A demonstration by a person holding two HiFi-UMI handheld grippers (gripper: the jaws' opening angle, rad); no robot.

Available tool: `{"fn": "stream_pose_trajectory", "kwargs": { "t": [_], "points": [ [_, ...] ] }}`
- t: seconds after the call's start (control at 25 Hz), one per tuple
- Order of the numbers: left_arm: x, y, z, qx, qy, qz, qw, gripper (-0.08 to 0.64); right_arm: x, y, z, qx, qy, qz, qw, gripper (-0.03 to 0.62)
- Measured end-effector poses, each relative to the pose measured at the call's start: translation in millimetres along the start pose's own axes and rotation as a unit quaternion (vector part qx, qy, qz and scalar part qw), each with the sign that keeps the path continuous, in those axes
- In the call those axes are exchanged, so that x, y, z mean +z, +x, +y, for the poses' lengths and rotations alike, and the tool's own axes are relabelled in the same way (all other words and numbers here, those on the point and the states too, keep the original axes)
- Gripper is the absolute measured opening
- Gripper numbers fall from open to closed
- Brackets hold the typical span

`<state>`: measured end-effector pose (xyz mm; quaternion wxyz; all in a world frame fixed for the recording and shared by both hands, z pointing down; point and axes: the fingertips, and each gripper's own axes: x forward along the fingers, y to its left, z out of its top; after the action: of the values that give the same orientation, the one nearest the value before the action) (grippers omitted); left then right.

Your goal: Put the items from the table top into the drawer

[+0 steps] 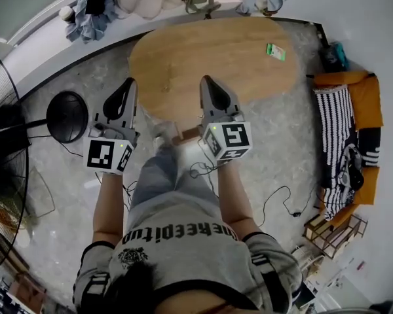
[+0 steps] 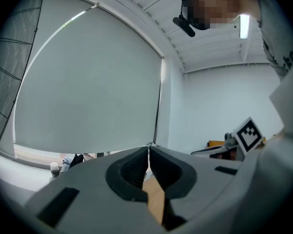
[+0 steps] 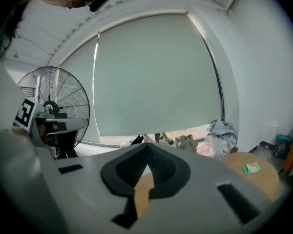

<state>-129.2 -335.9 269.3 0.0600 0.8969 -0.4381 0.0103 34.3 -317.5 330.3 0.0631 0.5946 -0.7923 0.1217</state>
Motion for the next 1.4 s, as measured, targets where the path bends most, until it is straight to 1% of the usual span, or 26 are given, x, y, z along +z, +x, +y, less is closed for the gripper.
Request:
{"fn": "stream_pose_trajectory", "kwargs": {
  "t": [0.12, 0.24, 0.44, 0.72, 0.92, 1.08, 1.4],
  "points": [
    [-20.7, 9.1, 11.0, -0.001, -0.003, 0.01, 0.9999, 0.012, -40.2, 23.0, -3.5, -0.001, 0.031, 0.043, 0.999, 0.003],
    [-43.0, 16.5, 20.2, -0.003, -0.011, 0.02, 0.9997, 0.012, -84.1, 44.3, -6.2, 0.0, 0.063, 0.087, 0.994, 0.005],
    [-81.8, 28.5, 35.0, -0.009, -0.022, 0.032, 0.9992, 0.012, -159.2, 79.9, -4.8, 0.01, 0.083, 0.163, 0.983, 0.005],
    [-131.9, 35.9, 50.3, -0.006, -0.03, 0.041, 0.9987, 0.012, -251.4, 117.8, -5.5, 0.018, 0.117, 0.238, 0.964, 0.006],
    [-166.4, 39.8, 56.9, -0.013, -0.033, 0.054, 0.9979, 0.012, -308.9, 142.0, -7.2, 0.019, 0.148, 0.274, 0.95, 0.011],
    [-188.7, 42.5, 61.1, -0.019, -0.035, 0.058, 0.9976, 0.012, -347.4, 160.2, -10.8, 0.013, 0.159, 0.299, 0.941, 0.031],
    [-224.5, 42.9, 76.5, -0.012, -0.049, 0.063, 0.9967, 0.012, -397.7, 192.1, -21.1, -0.011, 0.157, 0.325, 0.933, 0.086]
  ]
}}
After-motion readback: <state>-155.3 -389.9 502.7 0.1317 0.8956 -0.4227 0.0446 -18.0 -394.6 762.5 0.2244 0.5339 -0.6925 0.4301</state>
